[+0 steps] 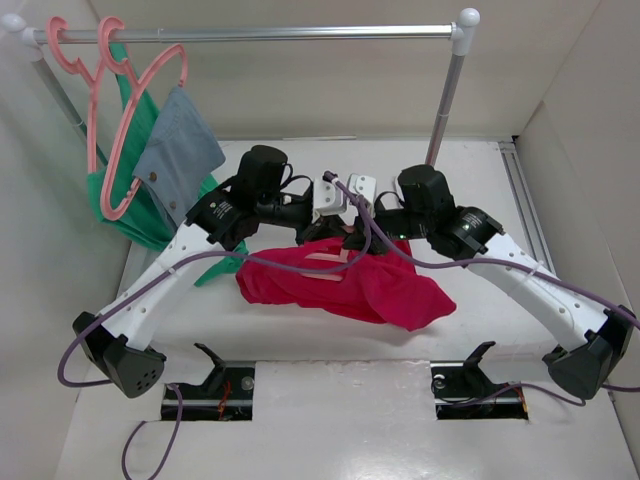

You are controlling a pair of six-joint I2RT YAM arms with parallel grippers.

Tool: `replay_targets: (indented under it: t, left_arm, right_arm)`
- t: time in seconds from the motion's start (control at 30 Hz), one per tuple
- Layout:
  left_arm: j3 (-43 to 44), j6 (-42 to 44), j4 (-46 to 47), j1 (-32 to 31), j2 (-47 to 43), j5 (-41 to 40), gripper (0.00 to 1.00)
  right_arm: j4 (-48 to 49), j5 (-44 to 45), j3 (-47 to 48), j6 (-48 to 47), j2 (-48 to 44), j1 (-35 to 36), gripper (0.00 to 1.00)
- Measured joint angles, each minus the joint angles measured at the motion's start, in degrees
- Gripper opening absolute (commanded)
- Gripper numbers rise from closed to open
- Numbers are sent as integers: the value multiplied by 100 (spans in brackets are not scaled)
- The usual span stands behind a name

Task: Place the t-shirt on the hanger
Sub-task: Place tshirt on hanger

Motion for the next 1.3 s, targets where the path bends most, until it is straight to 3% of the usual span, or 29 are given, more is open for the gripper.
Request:
replay_targets:
  t: [0.07, 0.2, 0.3, 0.47, 0.63, 0.73, 0.87, 1.07, 1.3]
  left_arm:
    - [-2, -68, 0, 0, 0, -26, 0]
    - [-96, -120, 72, -9, -4, -398, 0]
    - [-387, -197, 214, -2, -33, -822, 0]
    - [-717, -522, 337, 0, -44, -1257, 0]
    - [-741, -903, 621, 0, -85, -1679, 0]
    - [-741, -1029, 741, 0, -136, -1921, 0]
    - [-752, -1145, 848, 0, -188, -2116, 0]
    - [-837, -1257, 964, 0, -229, -2234, 0]
    - [-879, -1325, 1025, 0, -240, -2273, 0]
  right_arm:
    - [31, 20, -11, 50, -2, -2, 64]
    - [203, 221, -321, 282, -256, -35, 87]
    - [284, 564, -800, 658, -798, -387, 98]
    - [282, 1705, -1563, 1475, -1891, -1287, 98]
    - [365, 2415, -2391, 2334, -2210, -1427, 98]
    - [492, 2629, -3193, 2894, -2149, -1248, 98]
    - [750, 3067, -3897, 3213, -1989, -420, 98]
    - [1696, 3766, -3934, 2983, -1469, 706, 98]
    - [2774, 4712, -3930, 2699, -389, 785, 94]
